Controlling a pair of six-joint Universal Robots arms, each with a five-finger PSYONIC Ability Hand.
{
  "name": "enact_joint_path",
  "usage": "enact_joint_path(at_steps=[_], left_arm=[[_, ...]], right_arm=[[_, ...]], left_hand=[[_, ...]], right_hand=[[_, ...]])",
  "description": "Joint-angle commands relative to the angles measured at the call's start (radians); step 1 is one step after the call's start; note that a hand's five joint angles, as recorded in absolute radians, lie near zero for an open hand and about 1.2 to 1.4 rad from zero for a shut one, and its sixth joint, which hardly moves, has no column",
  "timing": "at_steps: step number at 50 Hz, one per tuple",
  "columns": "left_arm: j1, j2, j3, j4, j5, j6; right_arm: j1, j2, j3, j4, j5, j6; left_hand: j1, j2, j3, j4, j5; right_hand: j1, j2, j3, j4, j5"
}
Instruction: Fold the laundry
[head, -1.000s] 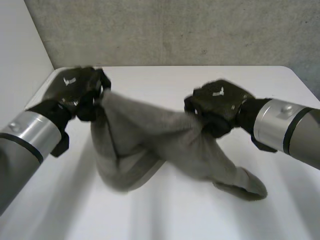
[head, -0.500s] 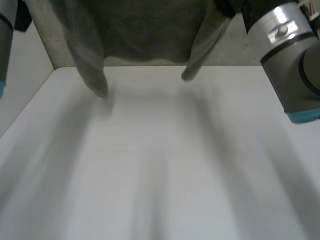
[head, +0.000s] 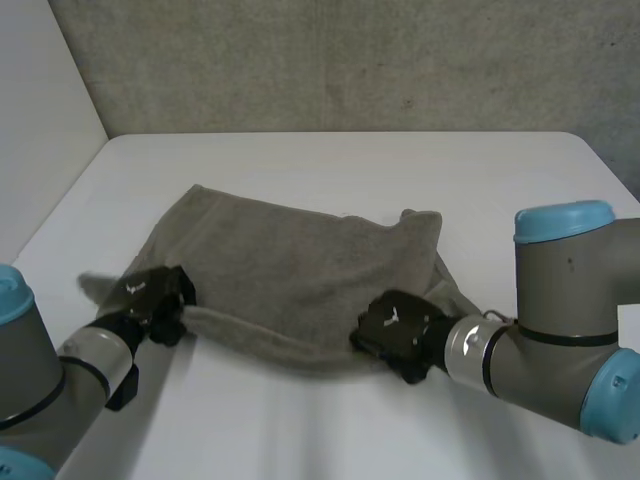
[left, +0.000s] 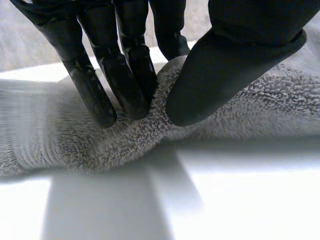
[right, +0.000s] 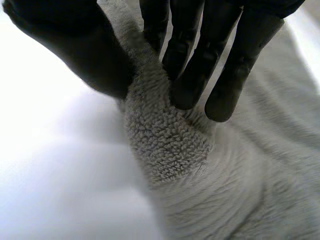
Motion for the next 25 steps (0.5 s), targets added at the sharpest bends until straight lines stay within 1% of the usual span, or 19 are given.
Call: enact_joint_path(at_steps=[1, 2, 3, 4, 5, 6, 7, 8, 9, 10, 12, 13, 15, 20, 22, 23, 24, 25], left_arm=[[0.013, 0.091, -0.025, -0.064, 0.019, 0.097], [0.013, 0.091, -0.025, -0.064, 0.019, 0.098], [0.017, 0.113, -0.030, -0.068, 0.019, 0.127], [0.022, 0.127, -0.034, -0.068, 0.019, 0.151], [0.022, 0.127, -0.034, -0.068, 0.019, 0.151], [0.026, 0.143, -0.037, -0.068, 0.019, 0.173], [0.028, 0.168, -0.039, -0.070, 0.019, 0.193], [0.028, 0.168, -0.039, -0.070, 0.019, 0.193], [0.029, 0.189, -0.039, -0.068, 0.019, 0.208], [0.029, 0.190, -0.039, -0.068, 0.019, 0.208], [0.029, 0.214, -0.030, -0.064, 0.020, 0.222], [0.029, 0.217, -0.022, -0.062, 0.020, 0.223], [0.029, 0.220, -0.013, -0.058, 0.020, 0.223], [0.042, 0.219, 0.033, -0.061, 0.020, 0.223], [0.052, 0.216, 0.045, -0.061, 0.020, 0.225], [0.065, 0.210, 0.058, -0.061, 0.020, 0.225], [0.065, 0.210, 0.058, -0.061, 0.020, 0.225], [0.078, 0.205, 0.068, -0.062, 0.022, 0.223]], right_arm=[[-0.012, -0.116, 0.003, 0.041, -0.004, 0.051], [-0.012, -0.116, 0.003, 0.041, -0.004, 0.051], [-0.015, -0.140, 0.001, 0.032, -0.007, 0.087], [-0.015, -0.169, -0.002, 0.017, -0.007, 0.135], [-0.015, -0.170, -0.002, 0.017, -0.007, 0.135], [-0.017, -0.197, -0.005, -0.007, -0.007, 0.182], [-0.017, -0.197, -0.005, -0.008, -0.007, 0.183], [-0.017, -0.223, -0.005, -0.035, -0.007, 0.230], [-0.018, -0.245, -0.006, -0.060, -0.006, 0.276], [-0.018, -0.245, -0.006, -0.060, -0.006, 0.276], [-0.026, -0.263, -0.016, -0.097, 0.000, 0.356], [-0.026, -0.263, -0.016, -0.097, 0.000, 0.356], [-0.058, -0.266, -0.037, -0.104, 0.005, 0.398], [-0.073, -0.233, -0.088, -0.097, 0.017, 0.408], [-0.073, -0.206, -0.105, -0.081, 0.033, 0.407], [-0.073, -0.184, -0.126, -0.052, 0.063, 0.402], [-0.073, -0.183, -0.126, -0.052, 0.063, 0.402], [-0.073, -0.161, -0.152, -0.011, 0.103, 0.396]], left_hand=[[0.199, 0.179, 0.179, 0.178, 0.195], [0.199, 0.179, 0.179, 0.178, 0.195], [0.118, 0.098, 0.098, 0.097, 0.114], [-0.002, -0.022, -0.022, -0.023, -0.006], [-0.003, -0.024, -0.023, -0.024, -0.007], [-0.175, -0.195, -0.195, -0.196, -0.179], [-0.386, -0.406, -0.406, -0.407, -0.390], [-0.388, -0.408, -0.408, -0.409, -0.392], [-0.531, -0.551, -0.550, -0.552, -0.534], [-0.532, -0.552, -0.552, -0.553, -0.536], [-0.626, -0.646, -0.645, -0.647, -0.629], [-0.649, -0.669, -0.669, -0.670, -0.653], [-0.658, -0.678, -0.678, -0.679, -0.662], [-0.661, -0.681, -0.681, -0.682, -0.665], [-0.664, -0.684, -0.684, -0.685, -0.668], [-0.664, -0.684, -0.684, -0.685, -0.668], [-0.664, -0.684, -0.684, -0.685, -0.668], [-0.664, -0.684, -0.684, -0.685, -0.668]], right_hand=[[-0.716, -0.702, -0.703, -0.705, -0.700], [-0.719, -0.705, -0.706, -0.708, -0.703], [-0.873, -0.859, -0.860, -0.862, -0.857], [-0.924, -0.910, -0.911, -0.913, -0.908], [-0.925, -0.910, -0.912, -0.914, -0.909], [-0.948, -0.933, -0.935, -0.937, -0.932], [-0.948, -0.934, -0.935, -0.937, -0.932], [-0.986, -0.971, -0.973, -0.975, -0.970], [-0.995, -0.981, -0.982, -0.984, -0.979], [-0.995, -0.981, -0.982, -0.984, -0.979], [-1.001, -0.986, -0.988, -0.990, -0.985], [-1.001, -0.986, -0.988, -0.990, -0.985], [-0.998, -0.984, -0.985, -0.987, -0.982], [-0.963, -0.948, -0.950, -0.952, -0.947], [-0.942, -0.928, -0.930, -0.931, -0.926], [-0.931, -0.916, -0.918, -0.920, -0.915], [-0.931, -0.916, -0.918, -0.919, -0.915], [-0.919, -0.904, -0.906, -0.908, -0.903]])
